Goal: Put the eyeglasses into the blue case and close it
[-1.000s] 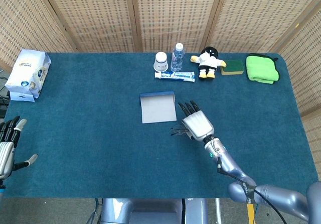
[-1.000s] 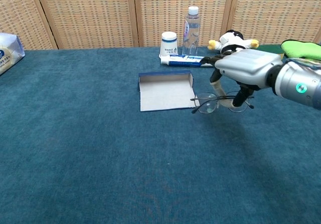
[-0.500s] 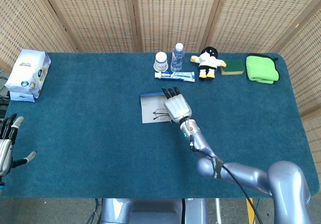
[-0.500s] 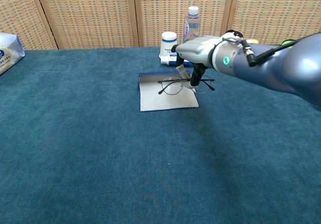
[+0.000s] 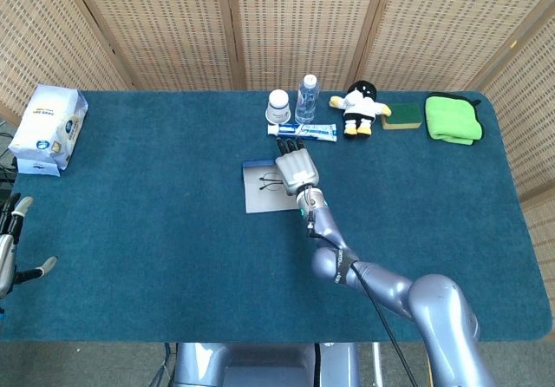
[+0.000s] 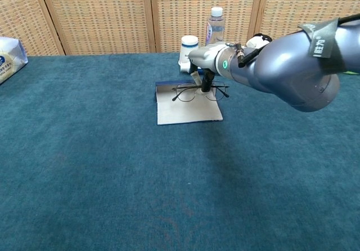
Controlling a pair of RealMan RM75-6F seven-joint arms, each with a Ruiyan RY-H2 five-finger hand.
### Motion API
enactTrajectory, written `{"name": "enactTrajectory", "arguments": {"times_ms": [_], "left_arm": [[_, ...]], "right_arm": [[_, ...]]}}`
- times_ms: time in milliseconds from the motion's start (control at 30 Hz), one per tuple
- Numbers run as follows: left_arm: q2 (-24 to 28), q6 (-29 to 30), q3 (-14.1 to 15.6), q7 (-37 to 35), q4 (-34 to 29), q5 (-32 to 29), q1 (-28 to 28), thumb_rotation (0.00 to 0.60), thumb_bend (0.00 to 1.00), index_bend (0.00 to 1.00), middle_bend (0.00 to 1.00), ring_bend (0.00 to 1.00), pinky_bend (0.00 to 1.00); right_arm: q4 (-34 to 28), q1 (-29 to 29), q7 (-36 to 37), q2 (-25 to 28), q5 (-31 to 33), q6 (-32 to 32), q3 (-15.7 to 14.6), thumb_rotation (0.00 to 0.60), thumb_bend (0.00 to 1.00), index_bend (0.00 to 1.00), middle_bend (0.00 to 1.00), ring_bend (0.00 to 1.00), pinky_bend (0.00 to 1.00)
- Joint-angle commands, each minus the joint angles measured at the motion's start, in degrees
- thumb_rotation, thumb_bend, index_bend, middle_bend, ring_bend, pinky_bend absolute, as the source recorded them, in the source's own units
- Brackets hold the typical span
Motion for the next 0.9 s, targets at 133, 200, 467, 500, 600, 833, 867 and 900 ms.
{"name": "enactTrajectory", "arguments": {"times_ms": [133, 200, 467, 500, 600, 833, 867, 900], "left_arm": [[0.10, -0.75, -0.24, -0.15, 0.08, -0.90, -0.34, 0.600, 0.00, 0.00, 0.00, 0.00, 0.00], [0.13, -0.82, -0.35, -0.23, 0.11, -1.16, -0.38, 0.600, 0.00, 0.00, 0.00, 0.00, 0.00], [0.21, -1.62, -0.72, -0.50, 0.39, -2.46, -0.76, 0.600, 0.00, 0.00, 0.00, 0.00, 0.00], [0.20, -1.76, -0.75, -0.50, 0.45, -2.61, -0.83, 0.600, 0.00, 0.00, 0.00, 0.00, 0.00], [0.21, -2.00, -0.82, -0.56, 0.51, -2.88, -0.98, 0.600, 0.00, 0.00, 0.00, 0.00, 0.00], [0.38, -2.08, -0.68, -0.91, 0.38, -2.79, -1.01, 0.600, 0.00, 0.00, 0.00, 0.00, 0.00], [0.42, -1.98, -0.63, -0.99, 0.35, -2.66, -0.97, 0.600, 0.00, 0.00, 0.00, 0.00, 0.00], [0.47, -1.88, -0.59, -1.11, 0.32, -2.52, -0.93, 0.600, 0.00, 0.00, 0.00, 0.00, 0.00]], "right_arm": [[7.37, 2.76, 2.43, -3.99, 0.25, -2.66, 0.21, 0.600, 0.47, 0.62, 0.00, 0.00, 0.00], [9.52, 3.36, 2.72, -4.98, 0.60, -3.21, 0.46, 0.600, 0.47, 0.62, 0.00, 0.00, 0.00], [17.34, 5.52, 5.38, -8.50, -0.50, -4.67, 1.77, 0.600, 0.36, 0.47, 0.00, 0.00, 0.00], [17.99, 5.59, 5.62, -8.78, -0.73, -4.87, 1.81, 0.600, 0.33, 0.41, 0.00, 0.00, 0.00], [19.31, 5.72, 6.69, -9.39, -1.29, -5.51, 2.25, 0.600, 0.27, 0.27, 0.00, 0.00, 0.00], [19.73, 5.37, 9.34, -9.76, -3.22, -5.46, 3.01, 0.600, 0.26, 0.18, 0.00, 0.00, 0.00], [19.38, 5.32, 9.68, -9.60, -3.54, -5.27, 3.08, 0.600, 0.26, 0.18, 0.00, 0.00, 0.00], [18.68, 5.23, 10.29, -9.30, -4.14, -5.01, 3.14, 0.600, 0.27, 0.18, 0.00, 0.00, 0.00]]}}
